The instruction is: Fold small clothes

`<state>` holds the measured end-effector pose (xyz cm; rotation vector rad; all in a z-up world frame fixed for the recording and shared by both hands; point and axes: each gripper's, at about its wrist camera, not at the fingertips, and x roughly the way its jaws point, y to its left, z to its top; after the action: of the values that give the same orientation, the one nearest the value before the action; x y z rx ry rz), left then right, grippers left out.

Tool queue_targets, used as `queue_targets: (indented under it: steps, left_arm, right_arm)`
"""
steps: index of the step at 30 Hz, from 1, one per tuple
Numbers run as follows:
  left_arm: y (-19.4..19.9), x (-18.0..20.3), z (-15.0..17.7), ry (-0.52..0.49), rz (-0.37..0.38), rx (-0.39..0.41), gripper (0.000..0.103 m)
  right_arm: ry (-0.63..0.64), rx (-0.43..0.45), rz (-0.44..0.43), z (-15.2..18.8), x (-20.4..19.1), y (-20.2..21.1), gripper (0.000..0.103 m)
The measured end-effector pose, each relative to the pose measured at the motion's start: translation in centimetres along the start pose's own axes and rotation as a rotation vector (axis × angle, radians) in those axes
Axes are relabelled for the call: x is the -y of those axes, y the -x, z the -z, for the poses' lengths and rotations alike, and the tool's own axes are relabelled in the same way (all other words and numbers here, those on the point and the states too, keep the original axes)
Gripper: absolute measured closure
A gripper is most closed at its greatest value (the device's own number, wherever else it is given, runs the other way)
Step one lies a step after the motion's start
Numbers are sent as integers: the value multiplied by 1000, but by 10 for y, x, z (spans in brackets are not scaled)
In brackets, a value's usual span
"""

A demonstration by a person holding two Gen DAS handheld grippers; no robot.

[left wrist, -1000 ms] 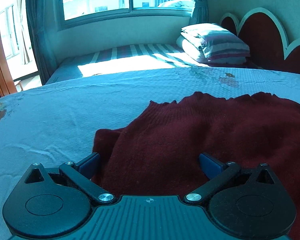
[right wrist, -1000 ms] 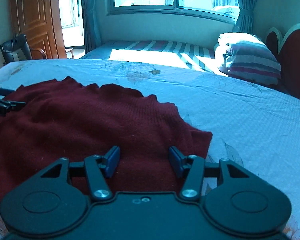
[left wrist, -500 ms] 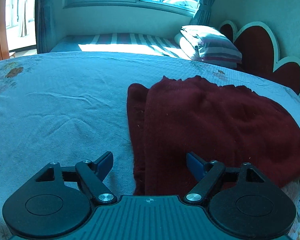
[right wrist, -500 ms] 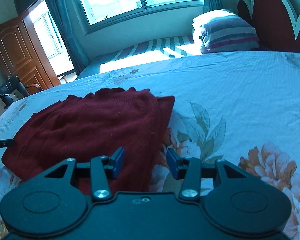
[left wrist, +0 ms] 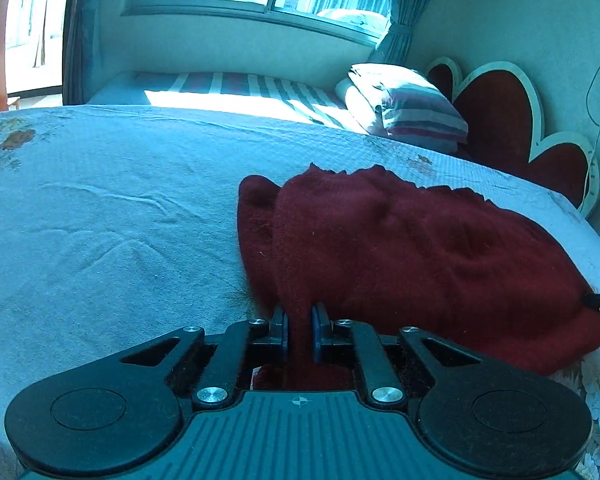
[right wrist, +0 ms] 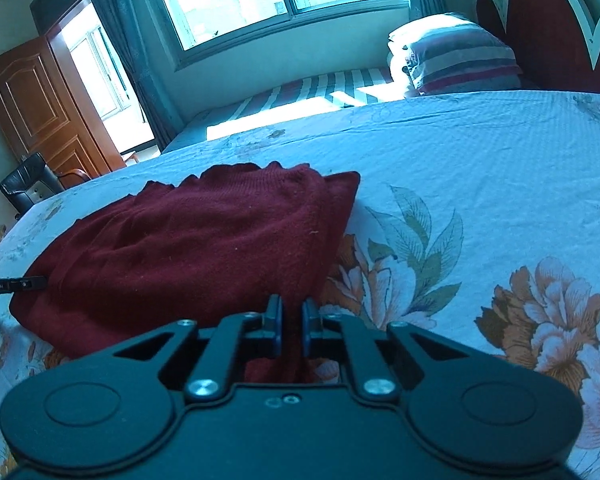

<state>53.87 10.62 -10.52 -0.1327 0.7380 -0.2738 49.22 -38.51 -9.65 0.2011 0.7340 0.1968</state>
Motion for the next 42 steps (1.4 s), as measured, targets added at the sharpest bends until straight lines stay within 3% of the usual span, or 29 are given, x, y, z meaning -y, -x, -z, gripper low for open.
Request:
queue_targets:
  steps: [4, 5, 6, 8, 9, 11, 12, 16, 18, 22, 25, 29, 31, 34, 38, 40, 42]
  left_arm:
    - [-5, -16, 8, 76, 10, 8, 94]
    - [-6, -16, 5, 78, 8, -3, 87]
    - [-5, -16, 2, 64, -6, -10, 70]
    - [7, -14, -4, 32, -116, 42, 41]
    - [16, -15, -10, 28, -132, 91, 41]
    - [18, -9, -24, 28, -91, 124, 41]
    - [13, 2, -34, -1, -58, 132, 41]
    - [-32, 51, -51, -104, 60, 61, 41]
    - [-58, 80, -54, -165, 70, 20, 41]
    - [-86, 102, -57, -208, -14, -7, 41]
    - [-90, 102, -48, -285, -62, -1, 34]
    - [-76, 75, -46, -224, -36, 13, 33]
    - [-73, 71, -43, -268, -88, 18, 33]
    - [-71, 56, -46, -236, -94, 7, 33]
    - [-59, 57, -50, -260, -151, 5, 33]
    - [-50, 57, -50, -257, -125, 20, 33]
    - [-57, 54, -46, -280, -165, -26, 33]
  right_arm:
    - [-54, 1, -6, 9, 12, -4, 94]
    - [-55, 2, -3, 10, 12, -6, 93]
    - [-57, 2, -3, 10, 12, -7, 93]
    - [-36, -8, 14, 4, 9, -5, 86]
    - [-19, 22, 47, 1, 8, 0, 79]
    - [-5, 93, 82, -8, 8, 14, 79]
    - [-9, 104, 72, -14, 9, 16, 83]
    - [32, 98, 32, -41, -8, -9, 79]
    - [79, 71, -3, -50, -27, -31, 81]
    - [222, 40, -3, -54, -65, -62, 84]
    - [294, -10, 114, -50, -69, -81, 85]
    - [225, 3, 116, -47, -37, -72, 83]
    - [196, 7, 119, -47, -26, -68, 83]
    - [178, 8, 139, -47, -15, -66, 83]
    - [212, -18, 157, -53, -25, -64, 83]
    - [215, 31, 148, -56, -35, -48, 76]
    - [237, 61, 120, -54, -42, -38, 75]
